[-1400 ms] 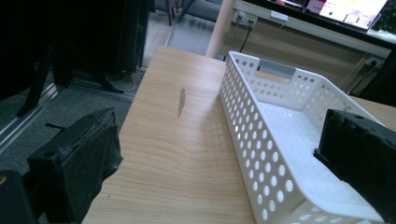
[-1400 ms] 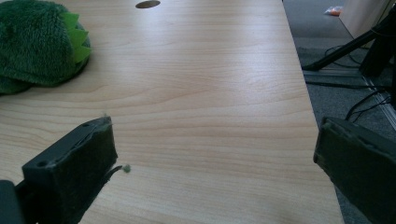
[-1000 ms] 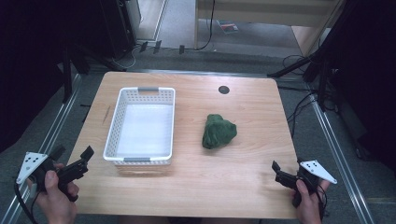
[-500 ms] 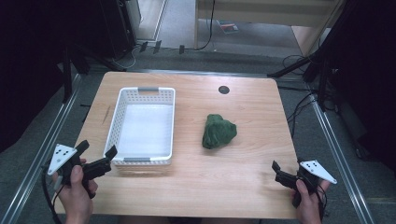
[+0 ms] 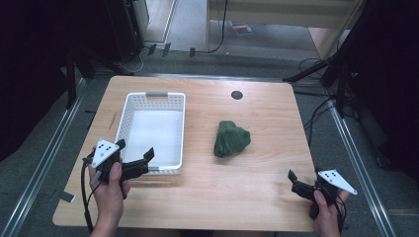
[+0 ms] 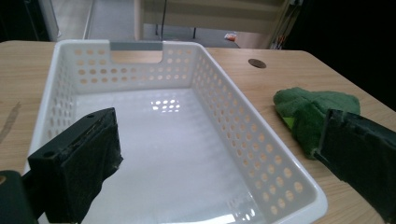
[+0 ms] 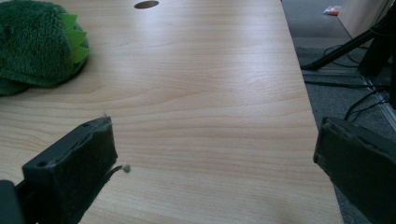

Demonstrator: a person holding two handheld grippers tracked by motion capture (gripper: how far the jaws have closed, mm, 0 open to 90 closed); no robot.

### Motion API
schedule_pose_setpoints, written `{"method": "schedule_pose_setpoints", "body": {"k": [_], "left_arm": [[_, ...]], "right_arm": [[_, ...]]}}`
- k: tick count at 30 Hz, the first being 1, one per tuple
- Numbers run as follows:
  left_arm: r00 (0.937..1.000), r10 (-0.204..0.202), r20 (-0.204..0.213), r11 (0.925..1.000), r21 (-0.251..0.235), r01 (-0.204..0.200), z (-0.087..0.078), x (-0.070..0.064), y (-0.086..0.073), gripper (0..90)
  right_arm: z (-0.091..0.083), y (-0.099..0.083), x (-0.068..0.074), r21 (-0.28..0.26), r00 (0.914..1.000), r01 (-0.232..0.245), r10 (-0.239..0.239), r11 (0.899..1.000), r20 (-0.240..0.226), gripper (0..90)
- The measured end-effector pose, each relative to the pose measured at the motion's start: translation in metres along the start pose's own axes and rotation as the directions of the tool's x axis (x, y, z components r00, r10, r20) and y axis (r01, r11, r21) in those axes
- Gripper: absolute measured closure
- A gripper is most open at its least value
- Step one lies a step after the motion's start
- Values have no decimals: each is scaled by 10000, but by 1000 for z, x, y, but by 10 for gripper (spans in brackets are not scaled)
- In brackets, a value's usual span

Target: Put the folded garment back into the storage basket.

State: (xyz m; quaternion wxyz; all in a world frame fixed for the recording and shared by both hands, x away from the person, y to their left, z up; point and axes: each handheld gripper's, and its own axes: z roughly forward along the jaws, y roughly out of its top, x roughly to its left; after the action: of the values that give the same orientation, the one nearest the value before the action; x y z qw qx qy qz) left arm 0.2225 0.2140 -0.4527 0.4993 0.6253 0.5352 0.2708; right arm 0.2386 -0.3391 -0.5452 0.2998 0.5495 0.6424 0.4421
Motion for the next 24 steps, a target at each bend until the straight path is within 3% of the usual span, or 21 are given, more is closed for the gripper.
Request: {"method": "schedule_pose_setpoints", "body": {"k": [15, 24], "left_arm": [[9992, 9, 397, 9999, 153, -15, 22, -24, 7, 0], [9971, 197, 729, 9988, 429, -229, 38, -44, 10, 0]], "right_arm": [[0, 0, 0, 4, 10000, 11, -11, 10000, -11, 0], [0, 0, 0, 1, 10000, 39, -39, 10000, -55, 0]]}}
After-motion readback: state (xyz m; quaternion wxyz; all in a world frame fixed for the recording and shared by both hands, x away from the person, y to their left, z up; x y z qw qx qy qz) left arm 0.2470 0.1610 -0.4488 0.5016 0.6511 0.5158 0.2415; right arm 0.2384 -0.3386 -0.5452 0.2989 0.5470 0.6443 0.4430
